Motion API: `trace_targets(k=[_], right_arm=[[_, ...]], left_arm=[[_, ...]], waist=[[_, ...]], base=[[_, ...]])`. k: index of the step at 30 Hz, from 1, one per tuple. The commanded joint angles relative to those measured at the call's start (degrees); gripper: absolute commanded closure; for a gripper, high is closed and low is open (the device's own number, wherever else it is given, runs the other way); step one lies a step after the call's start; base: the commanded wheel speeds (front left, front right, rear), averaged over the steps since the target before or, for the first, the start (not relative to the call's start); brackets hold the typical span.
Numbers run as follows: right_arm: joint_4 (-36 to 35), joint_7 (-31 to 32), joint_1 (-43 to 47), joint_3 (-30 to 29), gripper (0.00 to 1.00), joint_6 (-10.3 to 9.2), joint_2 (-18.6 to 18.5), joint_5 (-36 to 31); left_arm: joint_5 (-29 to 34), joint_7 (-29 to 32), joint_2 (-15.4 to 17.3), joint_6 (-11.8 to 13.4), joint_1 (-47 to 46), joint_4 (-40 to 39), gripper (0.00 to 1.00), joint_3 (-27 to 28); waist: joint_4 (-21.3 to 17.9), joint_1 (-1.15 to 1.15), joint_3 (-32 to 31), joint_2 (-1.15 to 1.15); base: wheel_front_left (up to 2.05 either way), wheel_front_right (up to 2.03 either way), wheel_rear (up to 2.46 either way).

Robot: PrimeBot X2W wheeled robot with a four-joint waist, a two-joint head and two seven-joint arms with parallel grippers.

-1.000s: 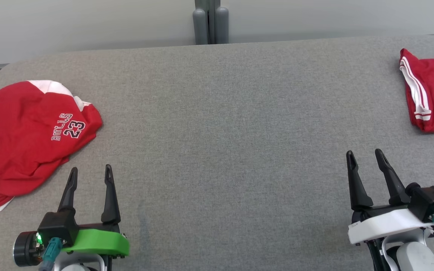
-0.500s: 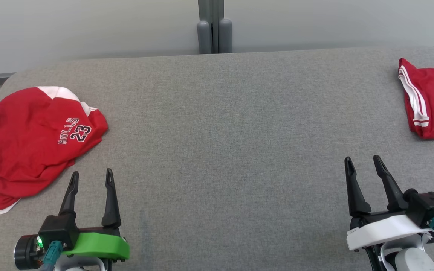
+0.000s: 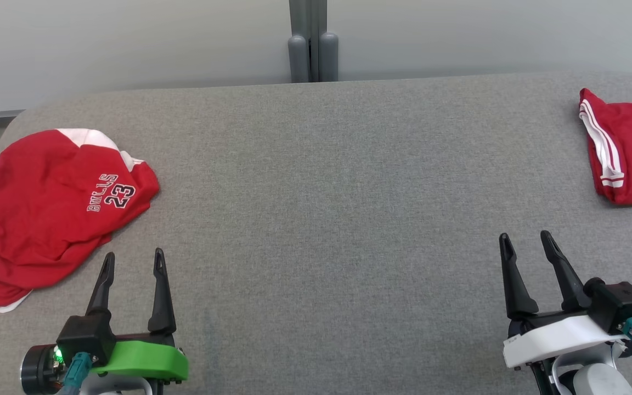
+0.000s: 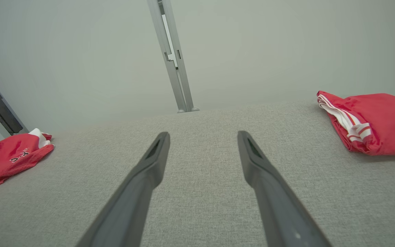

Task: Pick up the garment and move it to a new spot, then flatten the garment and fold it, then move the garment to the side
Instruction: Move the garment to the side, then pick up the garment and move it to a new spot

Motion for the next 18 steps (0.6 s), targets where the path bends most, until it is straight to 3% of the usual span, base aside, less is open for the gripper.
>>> trace_targets(k=[1, 8, 18], right_arm=[[0.2, -0.1, 0.5, 0.0, 0.0, -0.09, -0.2, 0.0], [0.1, -0.1, 0.9, 0.3, 0.0, -0.09, -0.1, 0.1], [0.6, -0.1, 1.3, 0.9, 0.0, -0.09, -0.2, 0.2]], left_arm=[[0.0, 0.0, 0.1, -0.2, 0.6, 0.0, 0.0, 0.3], [0.0, 0.0, 0.1, -0.4, 0.7, 0.3, 0.0, 0.5], [0.2, 0.0, 0.1, 0.0, 1.1, -0.1, 0.0, 1.1]], waist=[[0.2, 0.0, 0.0, 0.0], [1.8, 0.0, -0.2, 0.0], [8.5, 0.0, 0.1, 0.0]], base=[[0.0, 0.0, 0.0], [0.0, 0.0, 0.0], [0.0, 0.0, 0.0]])
